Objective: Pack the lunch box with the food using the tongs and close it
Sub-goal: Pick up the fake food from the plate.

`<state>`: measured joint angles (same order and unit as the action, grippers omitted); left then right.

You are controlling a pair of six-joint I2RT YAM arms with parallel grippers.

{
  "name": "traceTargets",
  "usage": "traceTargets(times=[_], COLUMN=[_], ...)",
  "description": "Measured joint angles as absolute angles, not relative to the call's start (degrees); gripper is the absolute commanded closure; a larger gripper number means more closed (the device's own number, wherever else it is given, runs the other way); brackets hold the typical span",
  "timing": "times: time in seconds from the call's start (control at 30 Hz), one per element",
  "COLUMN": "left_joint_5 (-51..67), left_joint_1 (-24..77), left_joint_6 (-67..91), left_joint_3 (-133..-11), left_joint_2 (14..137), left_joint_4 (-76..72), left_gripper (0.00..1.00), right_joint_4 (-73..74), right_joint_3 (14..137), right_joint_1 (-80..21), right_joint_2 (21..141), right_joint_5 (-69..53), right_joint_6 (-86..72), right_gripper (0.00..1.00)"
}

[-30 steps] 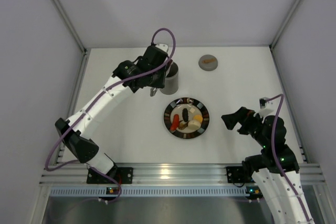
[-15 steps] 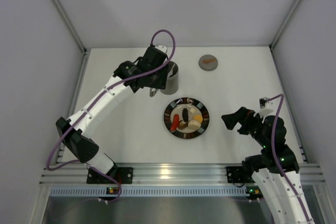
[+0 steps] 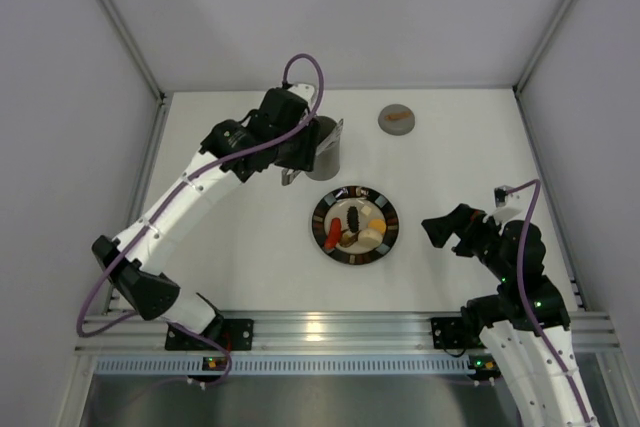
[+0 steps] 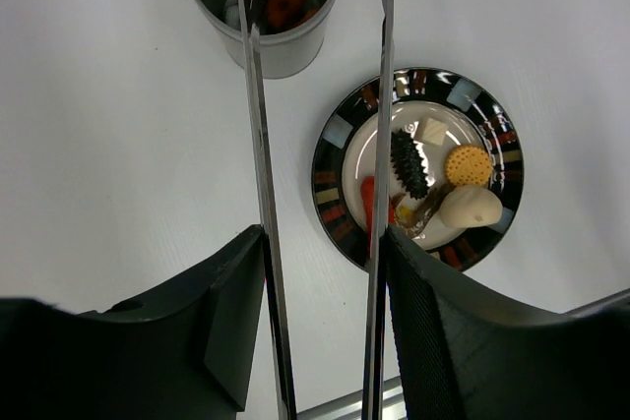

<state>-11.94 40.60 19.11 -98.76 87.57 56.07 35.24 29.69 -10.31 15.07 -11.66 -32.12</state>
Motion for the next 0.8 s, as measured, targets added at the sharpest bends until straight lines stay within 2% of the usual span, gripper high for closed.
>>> traceTargets(times=[0.23,0.5,0.8], left_joint_5=[-8.1,-6.7,-6.5], left_joint_1=[41.4,48.0,53.6], left_joint_6=[19.2,21.4,25.9], left_joint_3=[-94.2,-78.6,-65.4], left_joint_2=[78.8,70.1,66.7], left_joint_4=[56.4,57.6,57.8], left_gripper=[0.45,0.45,0.45], right_joint_4=[35.2,35.0,35.0], right_joint_3=[29.7,28.9,28.6], right_joint_1=[-10.3,-10.3,-10.3], right_joint_2=[15.1,15.1,15.1], right_joint_5=[-11.7,-11.8,-11.9], right_joint_6=[-32.1,-32.6,-32.8], right_gripper=[0.01,0.01,0.01])
